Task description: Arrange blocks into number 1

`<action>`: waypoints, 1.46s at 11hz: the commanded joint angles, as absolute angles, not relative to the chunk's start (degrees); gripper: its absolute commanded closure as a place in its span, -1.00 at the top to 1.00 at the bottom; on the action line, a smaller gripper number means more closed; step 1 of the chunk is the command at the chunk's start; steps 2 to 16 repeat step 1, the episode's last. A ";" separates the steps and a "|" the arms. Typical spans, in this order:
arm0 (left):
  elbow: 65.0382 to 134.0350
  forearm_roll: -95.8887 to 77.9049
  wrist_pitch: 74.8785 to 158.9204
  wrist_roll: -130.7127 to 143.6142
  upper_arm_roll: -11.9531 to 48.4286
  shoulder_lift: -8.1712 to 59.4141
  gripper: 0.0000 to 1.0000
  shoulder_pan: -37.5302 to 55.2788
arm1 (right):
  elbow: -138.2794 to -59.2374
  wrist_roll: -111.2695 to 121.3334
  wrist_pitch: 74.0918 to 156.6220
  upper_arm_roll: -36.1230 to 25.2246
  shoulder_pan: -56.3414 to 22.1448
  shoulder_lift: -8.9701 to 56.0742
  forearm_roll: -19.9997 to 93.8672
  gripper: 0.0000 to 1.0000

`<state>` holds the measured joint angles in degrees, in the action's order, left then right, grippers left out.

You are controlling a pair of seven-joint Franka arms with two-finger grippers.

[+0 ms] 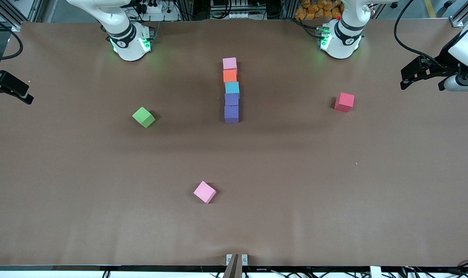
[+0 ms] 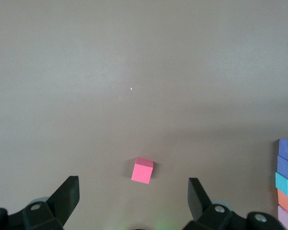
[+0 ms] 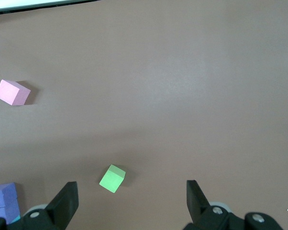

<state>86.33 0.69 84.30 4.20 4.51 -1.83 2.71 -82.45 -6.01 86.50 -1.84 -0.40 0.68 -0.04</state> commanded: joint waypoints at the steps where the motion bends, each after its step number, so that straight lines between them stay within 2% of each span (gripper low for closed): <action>1: 85.08 1.23 82.88 2.99 4.66 -1.67 1.00 2.63 | -81.30 -6.06 85.69 -1.32 0.17 1.05 -0.18 1.00; 16: 85.08 1.23 82.88 2.99 4.66 -1.67 1.00 2.63 | -81.30 -6.06 85.69 -1.32 0.17 1.05 -0.18 1.00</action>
